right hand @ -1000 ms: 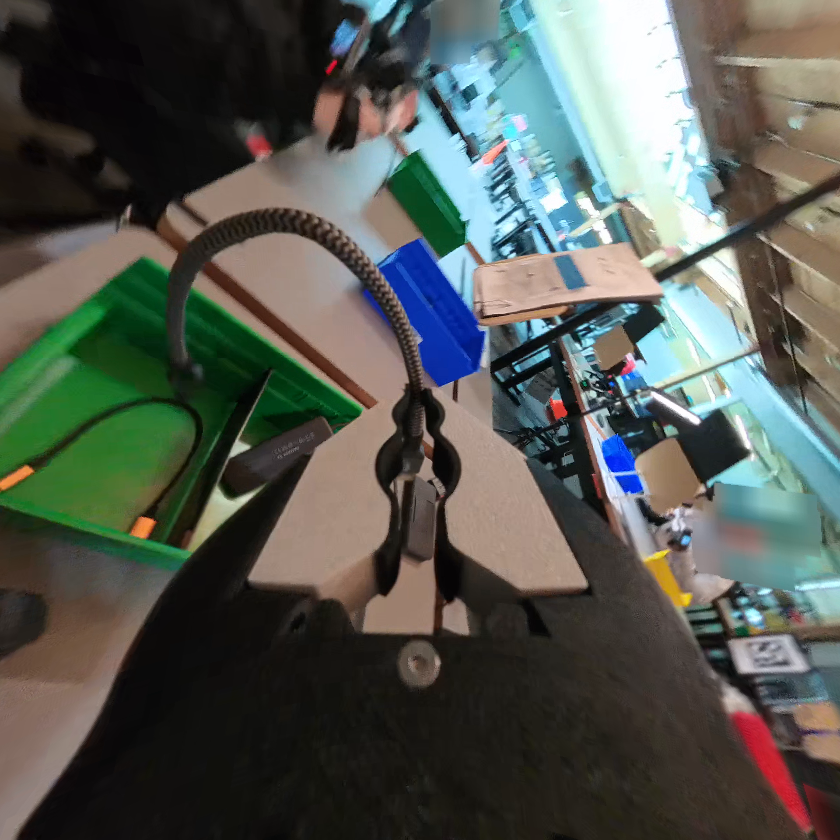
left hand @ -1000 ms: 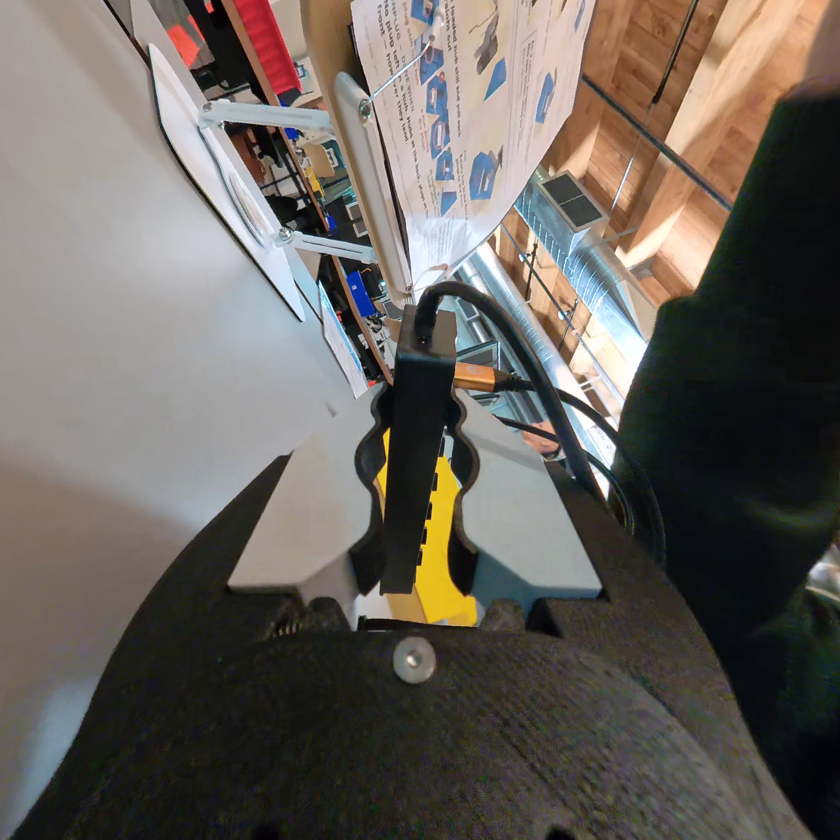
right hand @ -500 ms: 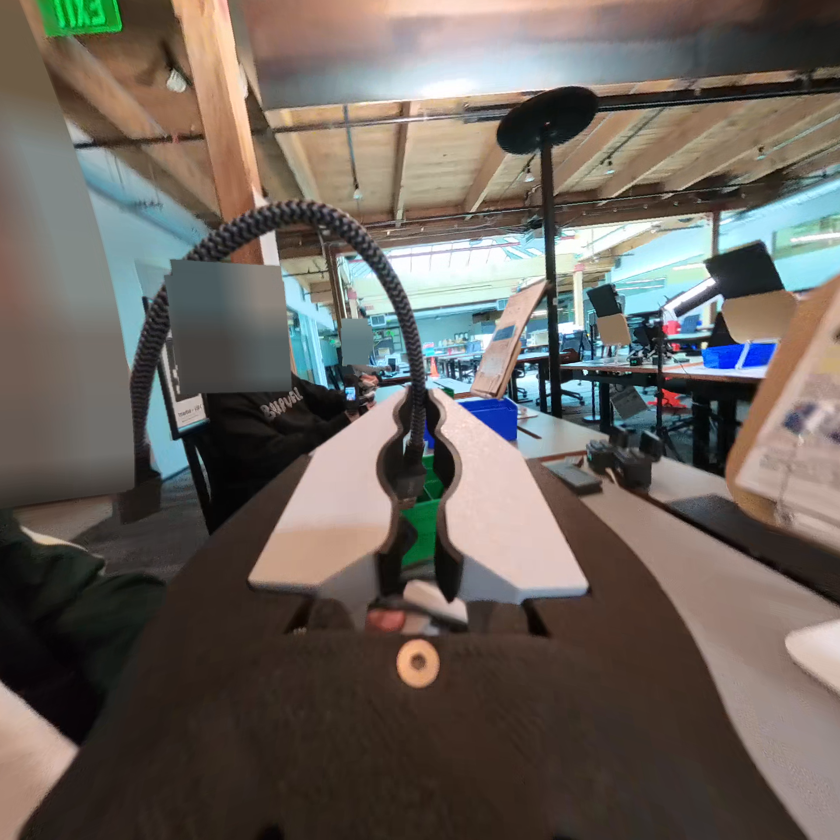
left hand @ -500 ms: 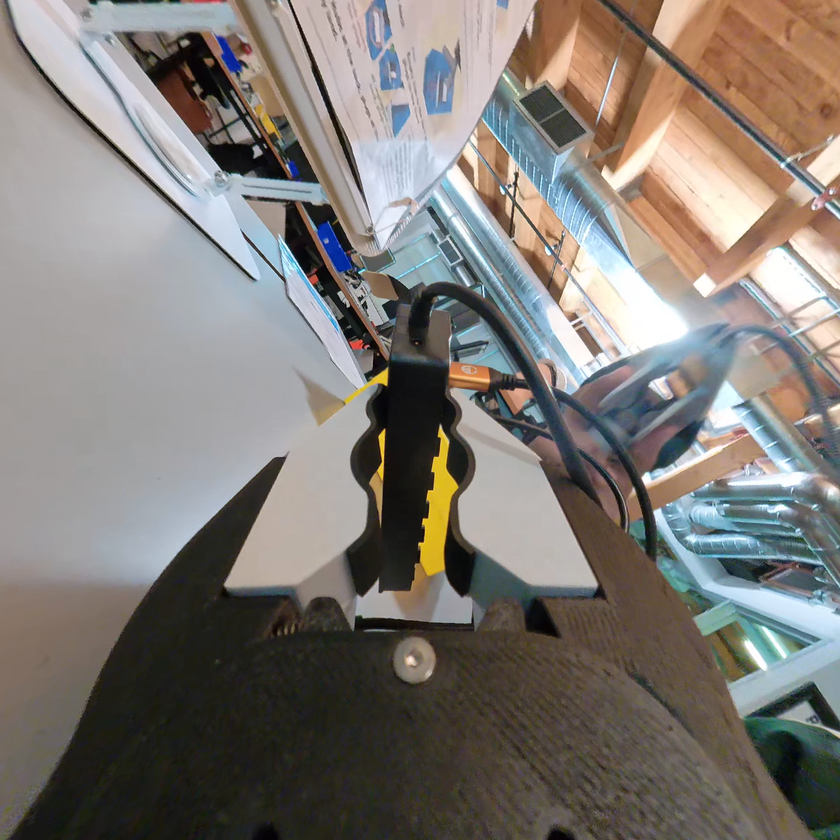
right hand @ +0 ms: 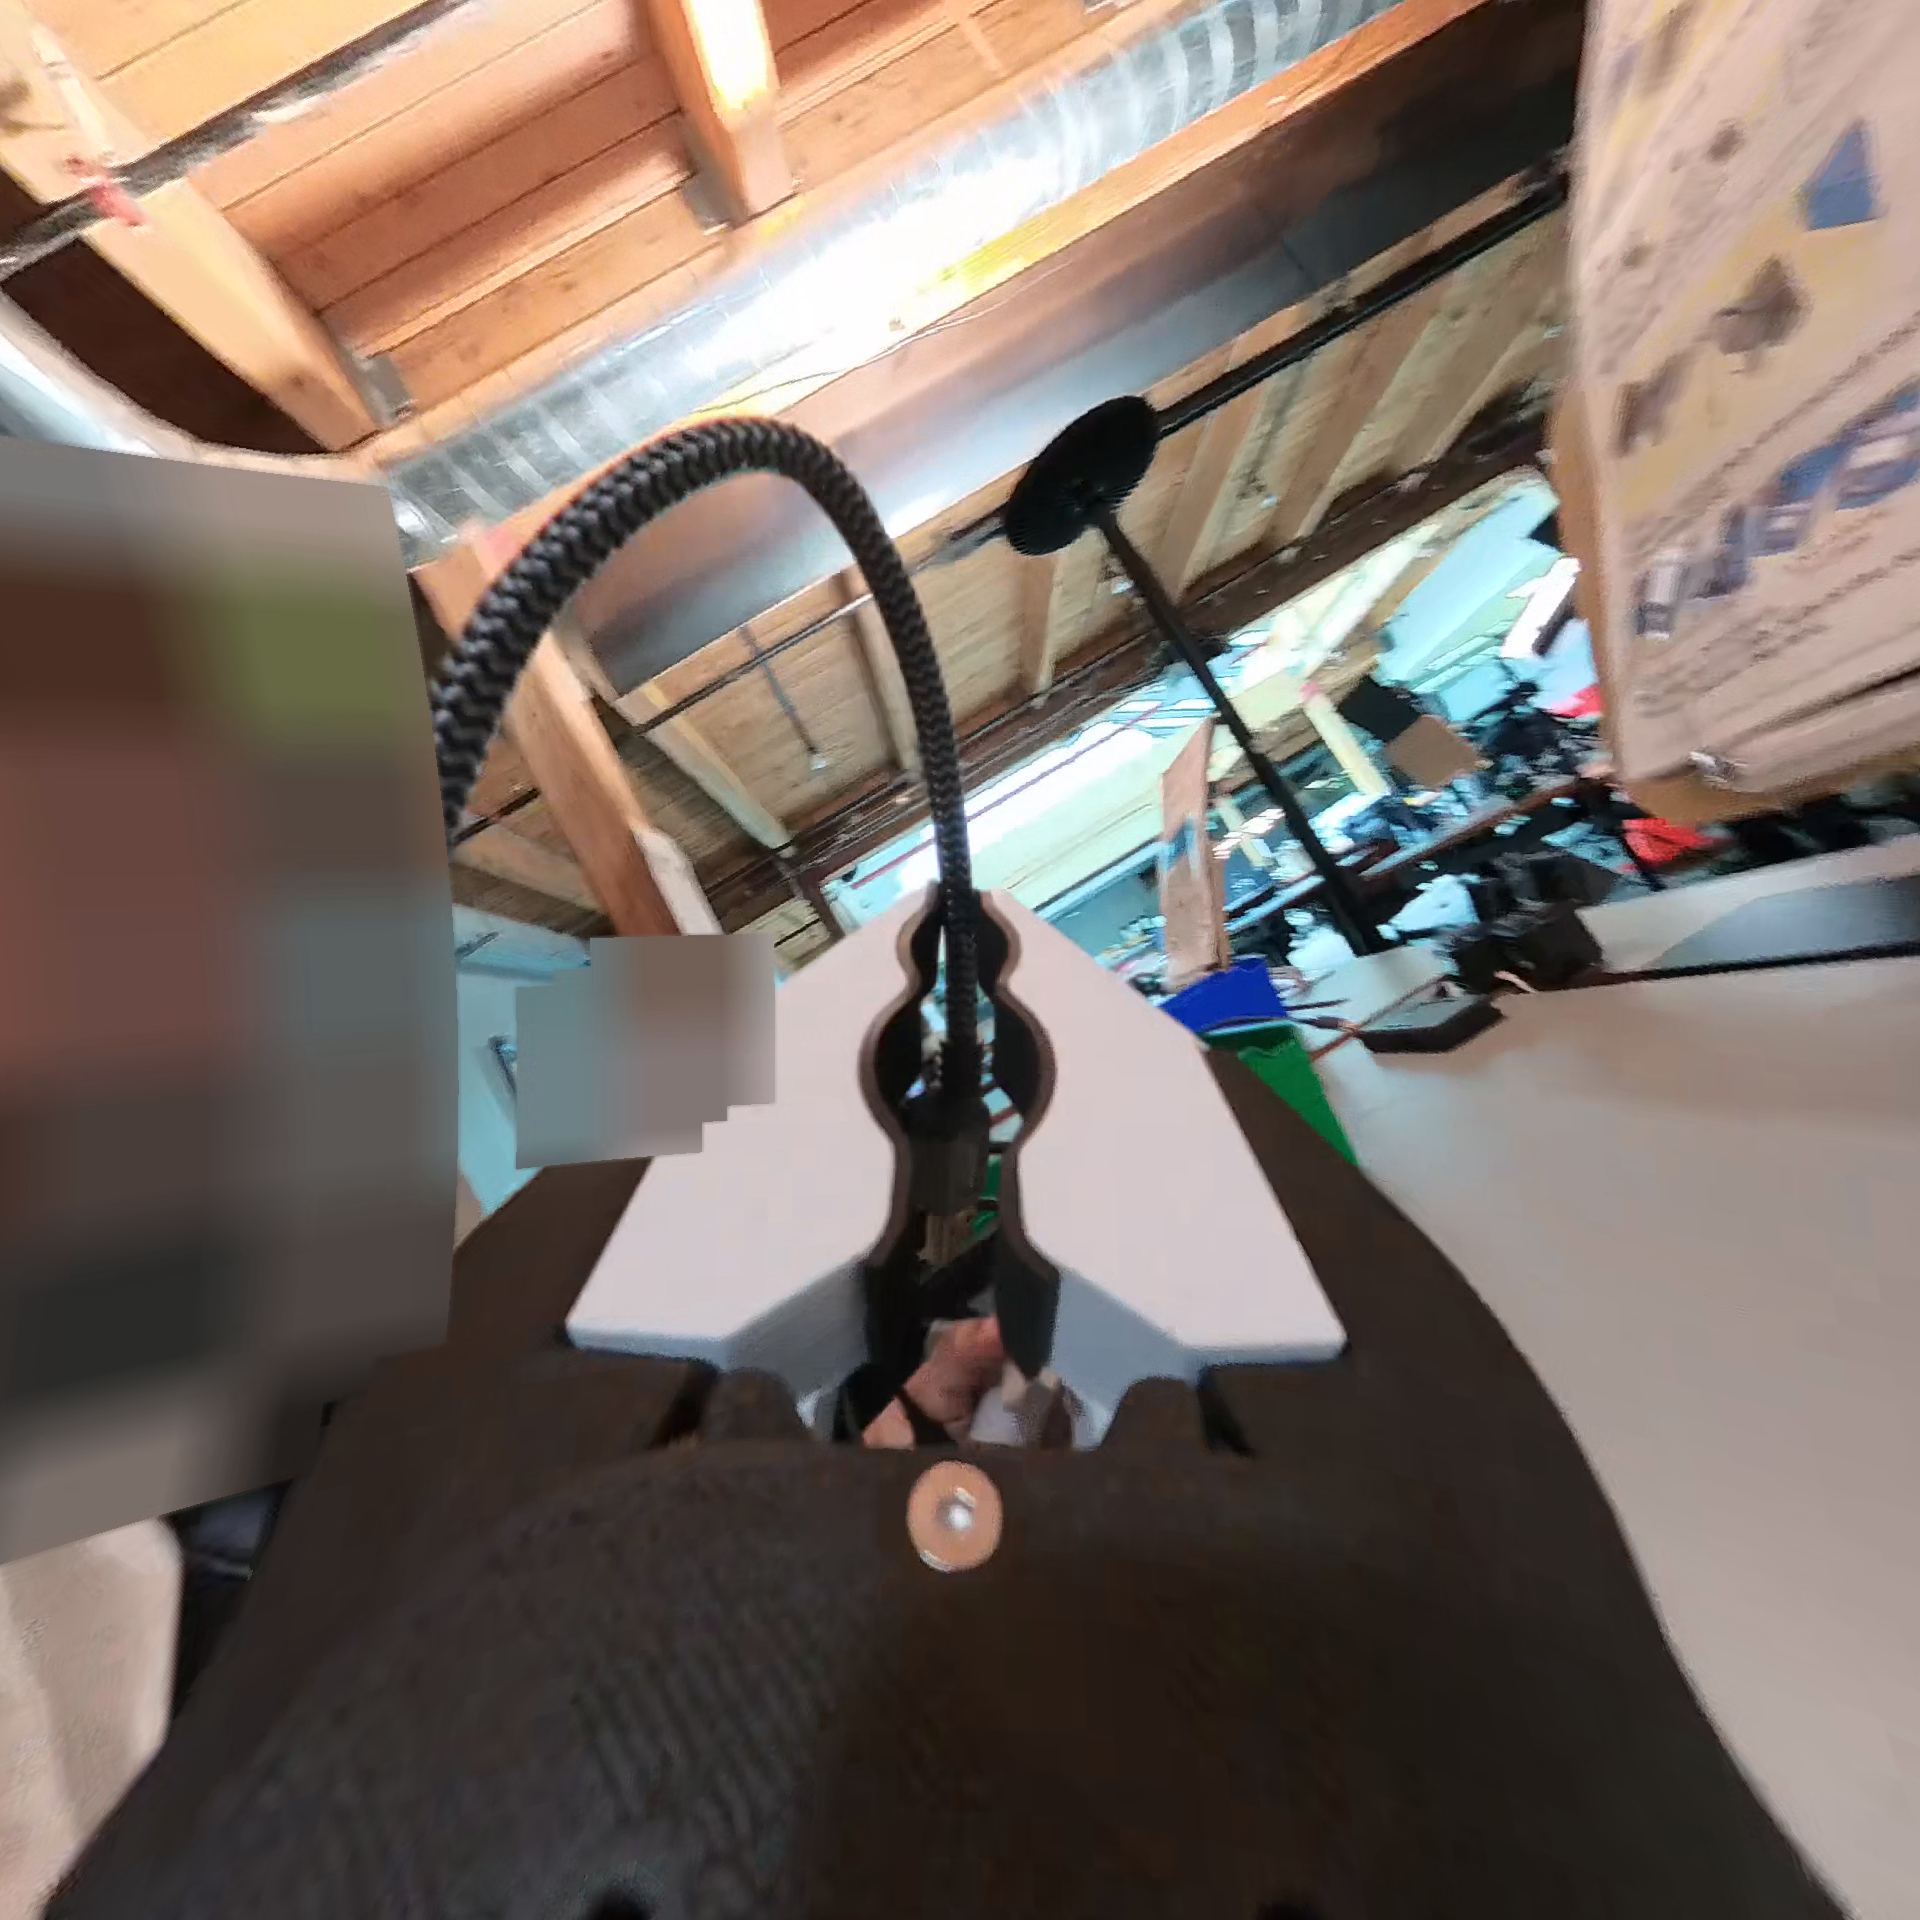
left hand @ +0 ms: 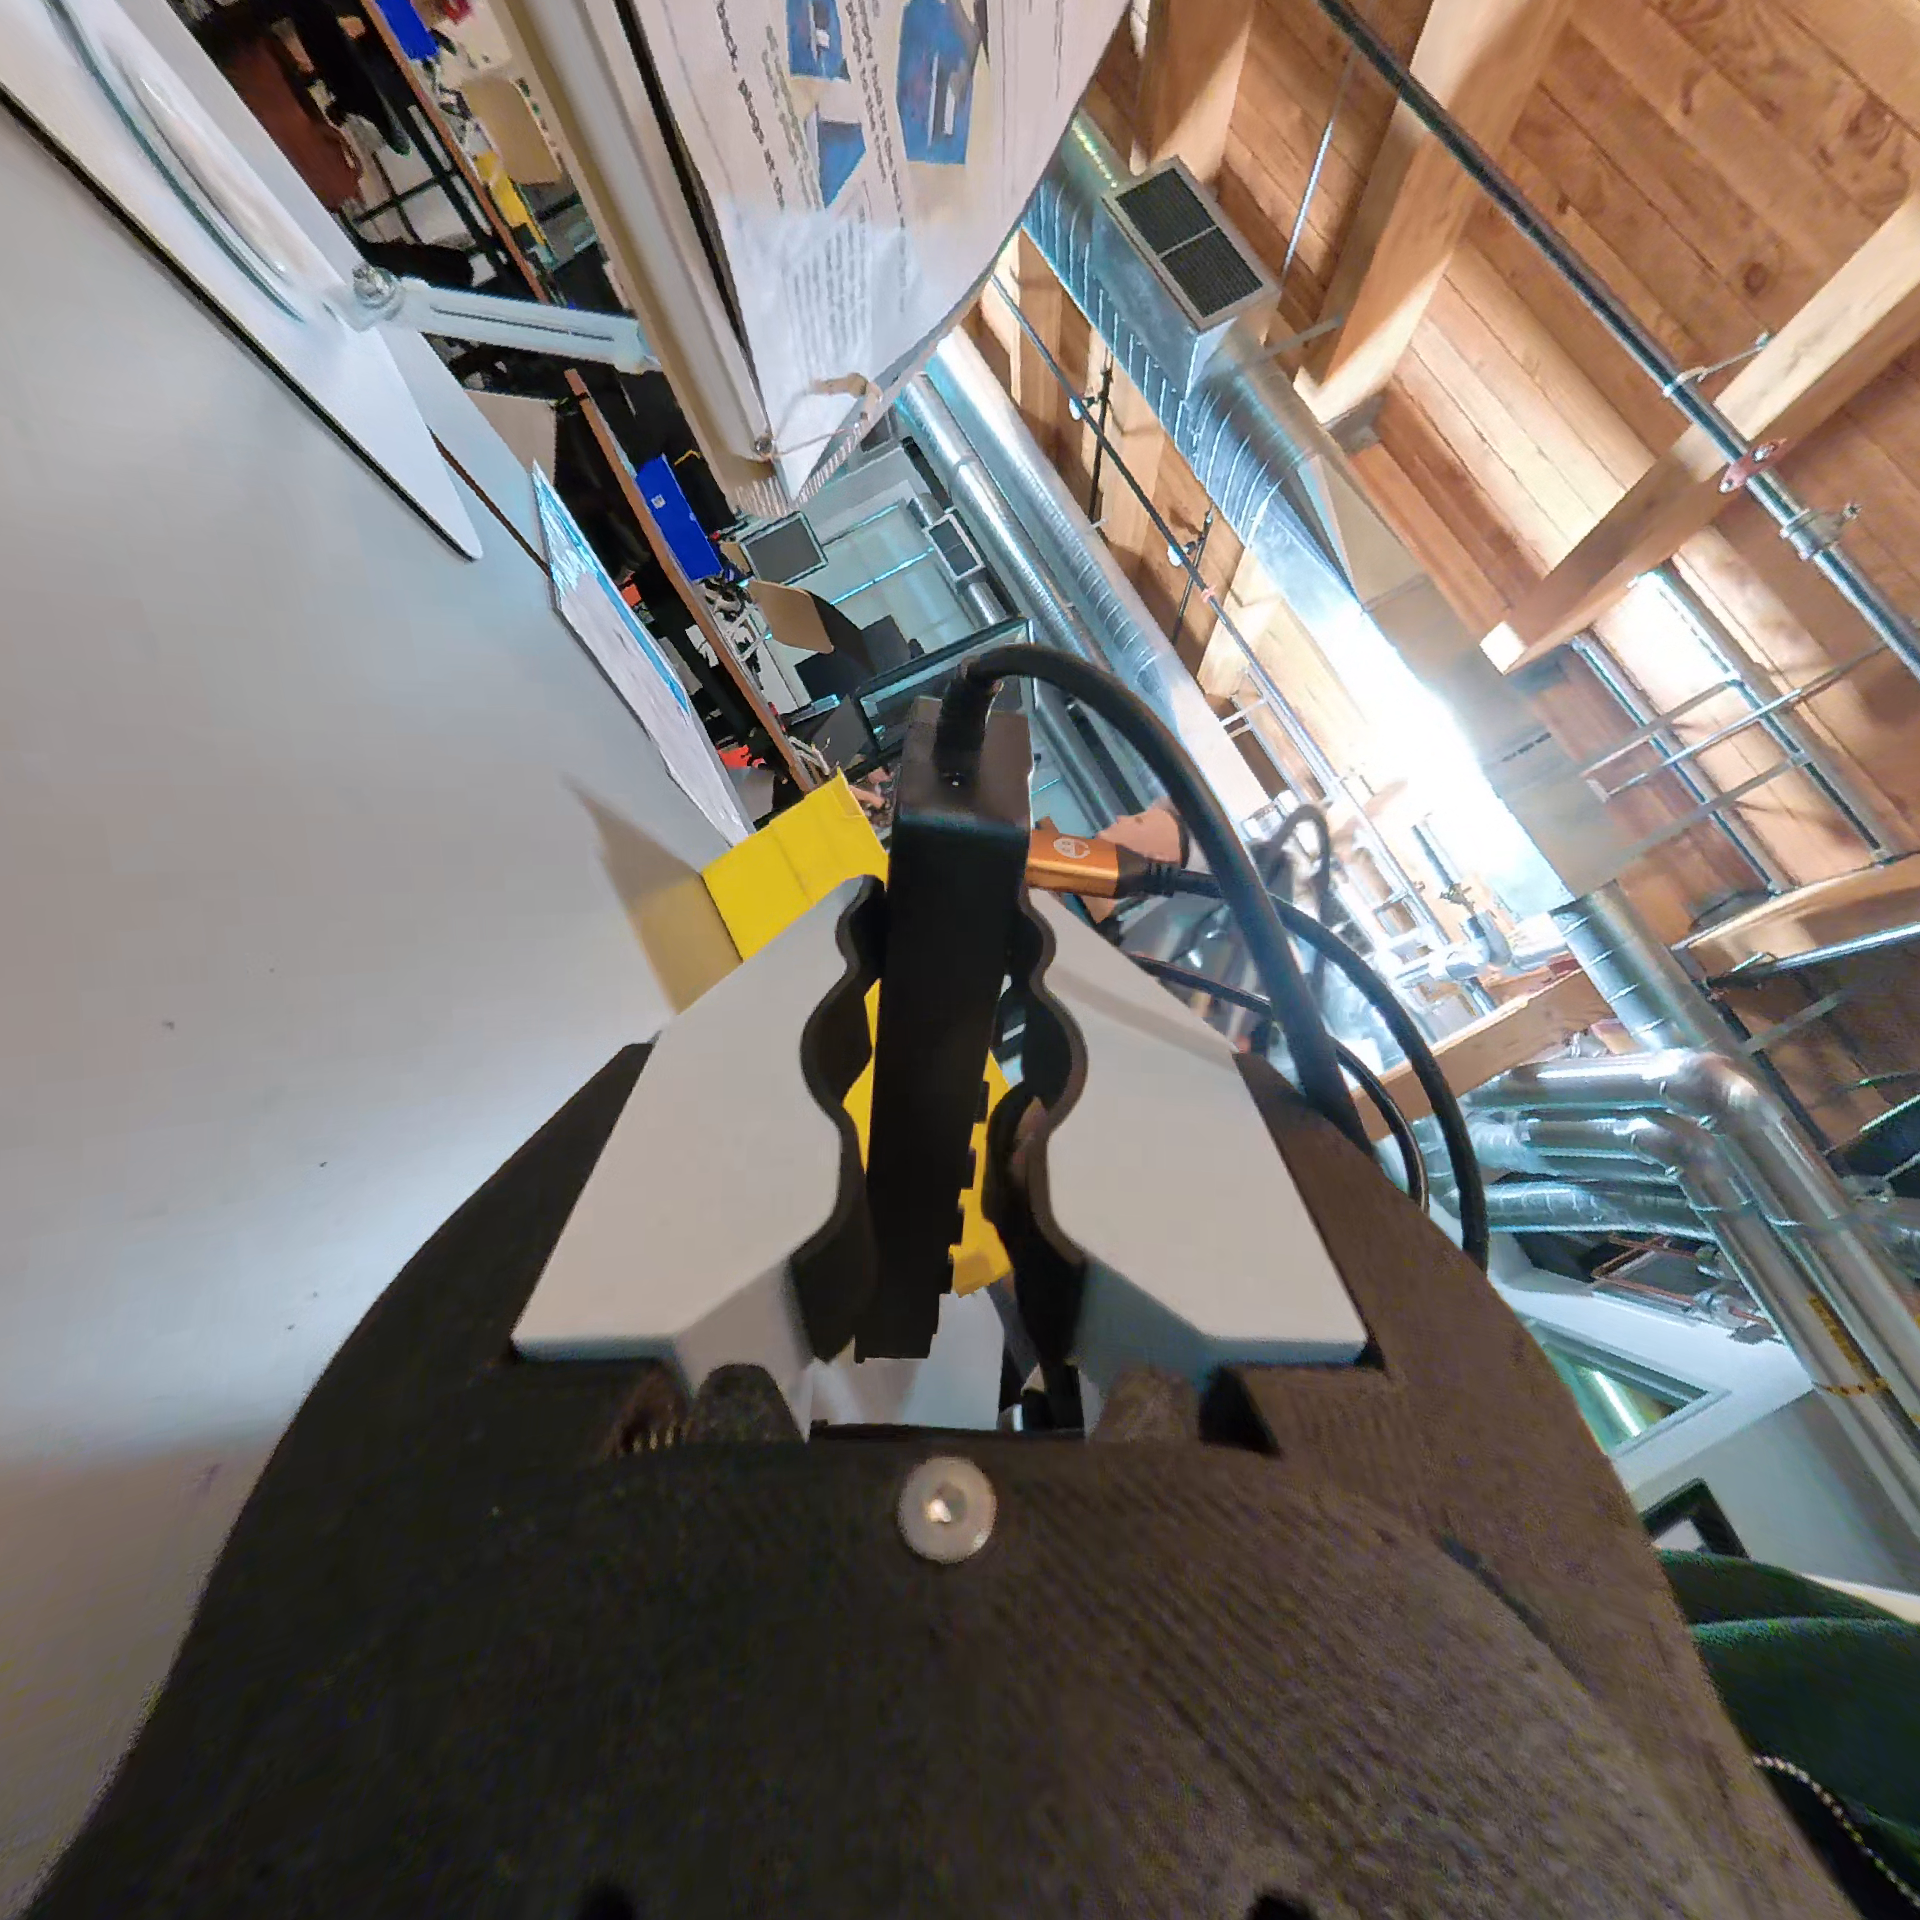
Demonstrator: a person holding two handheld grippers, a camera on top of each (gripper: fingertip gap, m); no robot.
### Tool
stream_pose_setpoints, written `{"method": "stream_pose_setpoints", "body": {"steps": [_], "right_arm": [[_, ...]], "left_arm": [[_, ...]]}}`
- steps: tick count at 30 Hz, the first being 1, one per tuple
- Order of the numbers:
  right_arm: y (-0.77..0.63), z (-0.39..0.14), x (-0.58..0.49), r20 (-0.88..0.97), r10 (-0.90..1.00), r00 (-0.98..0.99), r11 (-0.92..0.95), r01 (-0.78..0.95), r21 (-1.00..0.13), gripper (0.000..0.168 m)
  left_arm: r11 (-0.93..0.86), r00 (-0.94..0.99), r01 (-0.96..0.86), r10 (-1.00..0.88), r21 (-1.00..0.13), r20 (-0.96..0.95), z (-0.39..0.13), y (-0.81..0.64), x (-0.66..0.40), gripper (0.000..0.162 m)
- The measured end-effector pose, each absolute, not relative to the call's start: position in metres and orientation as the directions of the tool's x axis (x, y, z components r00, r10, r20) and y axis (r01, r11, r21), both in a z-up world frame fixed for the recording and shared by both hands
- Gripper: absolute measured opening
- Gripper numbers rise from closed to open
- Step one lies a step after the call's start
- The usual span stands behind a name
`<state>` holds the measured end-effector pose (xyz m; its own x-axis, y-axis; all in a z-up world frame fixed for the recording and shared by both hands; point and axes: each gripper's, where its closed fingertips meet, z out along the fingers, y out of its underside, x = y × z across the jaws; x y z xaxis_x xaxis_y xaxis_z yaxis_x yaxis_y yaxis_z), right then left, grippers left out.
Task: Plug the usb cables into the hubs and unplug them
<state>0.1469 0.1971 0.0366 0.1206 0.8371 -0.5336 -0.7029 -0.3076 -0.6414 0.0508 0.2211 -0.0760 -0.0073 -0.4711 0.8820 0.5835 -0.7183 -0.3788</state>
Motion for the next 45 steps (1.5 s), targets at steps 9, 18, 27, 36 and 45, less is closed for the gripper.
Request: {"method": "stream_pose_setpoints", "body": {"steps": [9, 18, 27, 36, 45], "right_arm": [[0.240, -0.015, 0.146, -0.642, 0.607, 0.468, -0.263, -0.644, -0.718, 0.005], [0.241, -0.045, 0.133, -0.376, 0.632, 0.677, -0.198, -0.329, -0.924, 0.008], [0.238, -0.059, 0.136, -0.406, 0.676, 0.615, -0.296, -0.278, -0.914, 0.014], [0.217, -0.039, 0.122, -0.414, 0.799, 0.436, -0.293, -0.319, -0.901, 0.000], [0.220, -0.054, 0.123, -0.305, 0.796, 0.522, -0.246, -0.180, -0.952, 0.000]], "left_arm": [[-0.712, -0.076, 0.646, -0.418, -0.275, 0.905, -0.075, 0.234, 0.024, 0.021], [-0.709, -0.088, 0.664, -0.392, -0.240, 0.916, -0.078, 0.240, 0.017, 0.021], [-0.700, -0.083, 0.674, -0.390, -0.236, 0.917, -0.079, 0.242, 0.012, 0.021], [-0.702, -0.089, 0.675, -0.384, -0.229, 0.919, -0.079, 0.242, 0.012, 0.021], [-0.703, -0.084, 0.673, -0.381, -0.229, 0.921, -0.080, 0.243, 0.012, 0.021]]}}
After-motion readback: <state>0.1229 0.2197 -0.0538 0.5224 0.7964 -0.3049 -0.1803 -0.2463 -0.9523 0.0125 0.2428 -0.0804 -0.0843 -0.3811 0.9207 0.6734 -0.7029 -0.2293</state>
